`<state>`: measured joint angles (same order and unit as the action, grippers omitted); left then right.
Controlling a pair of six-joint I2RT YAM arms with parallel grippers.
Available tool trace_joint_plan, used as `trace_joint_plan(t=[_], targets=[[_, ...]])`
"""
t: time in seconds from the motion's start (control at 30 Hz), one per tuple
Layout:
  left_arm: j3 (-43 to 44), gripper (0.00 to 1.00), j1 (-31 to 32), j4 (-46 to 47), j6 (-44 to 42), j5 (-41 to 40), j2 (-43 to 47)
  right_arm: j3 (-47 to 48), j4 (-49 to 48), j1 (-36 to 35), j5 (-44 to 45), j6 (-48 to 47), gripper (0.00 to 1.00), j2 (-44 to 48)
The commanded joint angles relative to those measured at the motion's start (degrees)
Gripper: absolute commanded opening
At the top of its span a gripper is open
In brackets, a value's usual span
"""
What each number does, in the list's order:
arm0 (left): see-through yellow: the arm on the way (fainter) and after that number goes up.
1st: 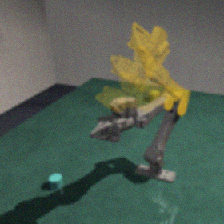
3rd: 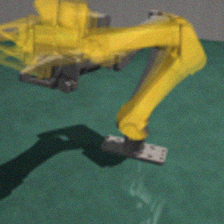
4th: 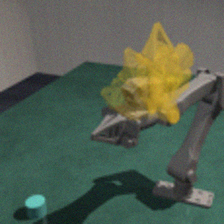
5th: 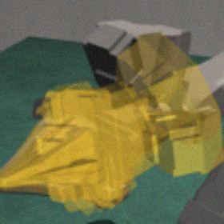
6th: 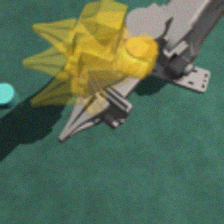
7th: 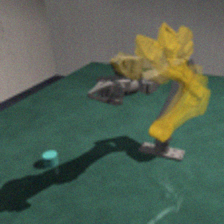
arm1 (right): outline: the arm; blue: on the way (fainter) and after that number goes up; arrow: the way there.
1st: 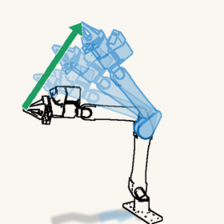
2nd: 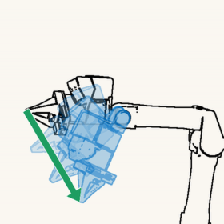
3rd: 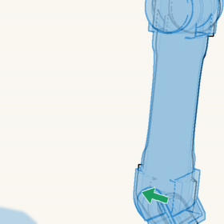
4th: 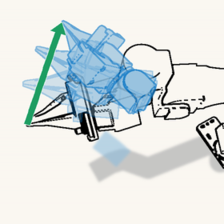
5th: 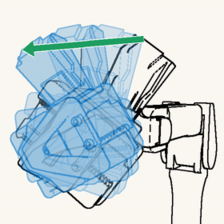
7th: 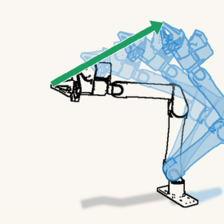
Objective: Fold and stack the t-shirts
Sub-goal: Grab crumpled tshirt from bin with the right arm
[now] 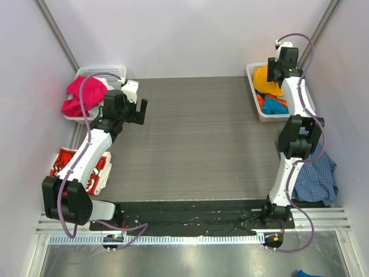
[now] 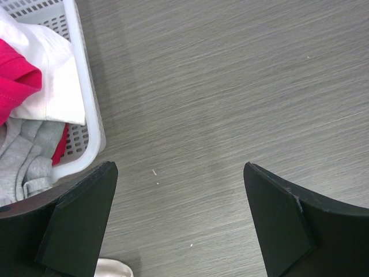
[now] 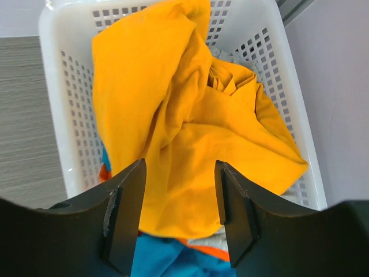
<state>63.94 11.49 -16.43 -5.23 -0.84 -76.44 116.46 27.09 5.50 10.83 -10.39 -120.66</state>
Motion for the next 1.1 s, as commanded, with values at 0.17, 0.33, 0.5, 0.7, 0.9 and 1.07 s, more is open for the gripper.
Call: trace_joint_plan(t=[0.17, 0.33, 0.5, 0.7, 0.9, 1.07], targets=[[-0.4, 0.96, -0.06, 4.38, -0.92, -1.18, -1.34, 9.39, 2.7, 0.92, -7.4, 1.95, 0.56, -4.49], [-0.75, 0.96, -0.06, 4.47, -0.65, -1.09, -1.51, 10.01, 3.93, 0.92, -10.12, 2.92, 0.54, -4.94], [-0.75, 0.96, 0.03, 4.47, -0.74, -1.18, -1.95, 9.66, 4.02, 0.92, -10.13, 2.75, 0.54, -5.55], [-1.28, 0.96, -0.06, 4.38, -1.27, -1.18, -1.69, 8.69, 3.93, 0.92, -10.04, 1.96, 0.58, -6.34], [-1.8, 0.96, -0.06, 4.38, -1.27, -1.18, -1.95, 8.43, 3.67, 0.92, -9.69, 1.43, 0.63, -7.48], [-1.8, 0.96, -0.06, 4.38, -1.45, -1.53, -2.04, 8.87, 3.49, 0.92, -8.9, 1.69, 0.19, -8.27]])
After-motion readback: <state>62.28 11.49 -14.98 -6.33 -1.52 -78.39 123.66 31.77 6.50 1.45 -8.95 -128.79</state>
